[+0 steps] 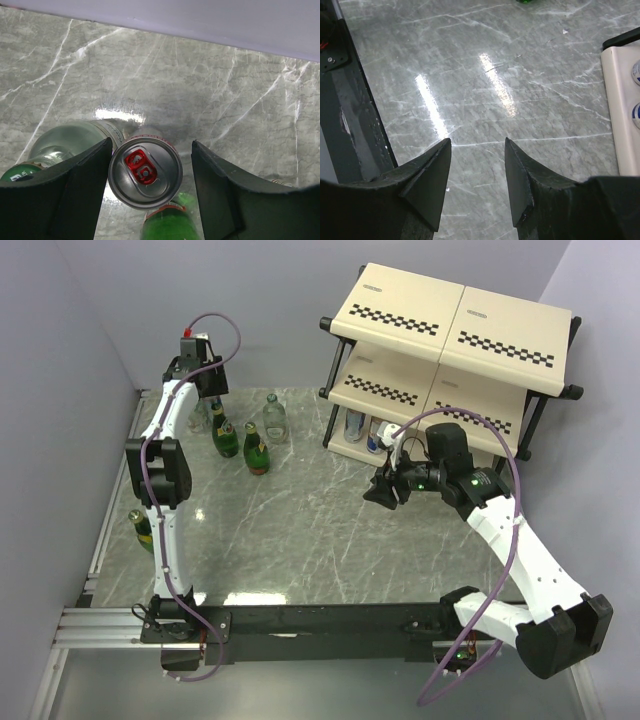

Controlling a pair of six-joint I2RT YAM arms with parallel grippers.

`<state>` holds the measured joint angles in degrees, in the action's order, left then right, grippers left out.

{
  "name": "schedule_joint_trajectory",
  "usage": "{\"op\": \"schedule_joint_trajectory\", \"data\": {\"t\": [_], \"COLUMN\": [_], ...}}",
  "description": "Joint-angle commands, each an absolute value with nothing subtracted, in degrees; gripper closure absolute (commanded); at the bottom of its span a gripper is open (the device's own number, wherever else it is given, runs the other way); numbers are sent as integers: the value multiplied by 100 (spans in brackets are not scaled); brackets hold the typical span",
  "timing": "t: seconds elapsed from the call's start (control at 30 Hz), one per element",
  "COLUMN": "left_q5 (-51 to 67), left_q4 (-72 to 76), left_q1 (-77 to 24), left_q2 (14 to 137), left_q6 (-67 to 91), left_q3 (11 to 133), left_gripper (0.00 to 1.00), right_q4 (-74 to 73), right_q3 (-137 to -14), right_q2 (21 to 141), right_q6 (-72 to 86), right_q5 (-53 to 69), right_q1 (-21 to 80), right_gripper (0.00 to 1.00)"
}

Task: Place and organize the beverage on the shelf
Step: Pick up the drink from the center of the board.

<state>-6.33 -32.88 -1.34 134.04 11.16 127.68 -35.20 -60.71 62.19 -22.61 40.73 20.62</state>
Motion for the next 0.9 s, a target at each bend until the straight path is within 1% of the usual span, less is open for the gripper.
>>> {"op": "schedule_joint_trajectory", "data": {"t": [0.0,0.2,0.33,0.37,0.4,0.47,0.5,0.57,0.6,0.63,0.7,0.77,0.87], "left_q5": [-615,-589,-563,-554,-545,-492,-466,-378,-317,-212,-263,-307,-386], "left_q4": [-3375,-3366,-3375,-3366,-3358,-3340,-3331,-3252,-3182,-3016,-2910,-2760,-2567], "left_q1": [-176,-193,-193,-193,-193,-193,-193,-211,-220,-228,-299,-351,-404], "left_q2": [13474,13447,13500,13500,13500,13483,13456,13395,13299,13228,13070,12912,12701], "left_q6": [1002,1002,1019,1028,1037,1055,1072,1072,1037,1002,897,870,861], "left_q3": [12858,12815,12823,12823,12815,12823,12832,12815,12780,12727,12700,12691,12665], "left_gripper": [31,33,43,46,52,58,66,74,81,84,93,97,99], "right_q4": [-3437,-3428,-3454,-3454,-3445,-3454,-3454,-3463,-3463,-3463,-3472,-3463,-3472], "right_q3": [-6135,-6144,-6144,-6144,-6144,-6144,-6144,-6144,-6144,-6144,-6144,-6152,-6144], "right_q2": [6144,6152,6144,6135,6126,6126,6126,6126,6135,6126,6117,6108,6100], "right_q6": [-2303,-2303,-2294,-2294,-2294,-2294,-2294,-2303,-2303,-2303,-2312,-2312,-2312], "right_q5": [4192,4227,4271,4280,4298,4307,4315,4324,4324,4316,4315,4315,4315], "right_q1": [2013,1995,1969,1960,1943,1934,1916,1916,1925,1916,1916,1907,1899], "right_gripper": [46,46,46,46,46,46,46,46,46,46,46,46,46]}}
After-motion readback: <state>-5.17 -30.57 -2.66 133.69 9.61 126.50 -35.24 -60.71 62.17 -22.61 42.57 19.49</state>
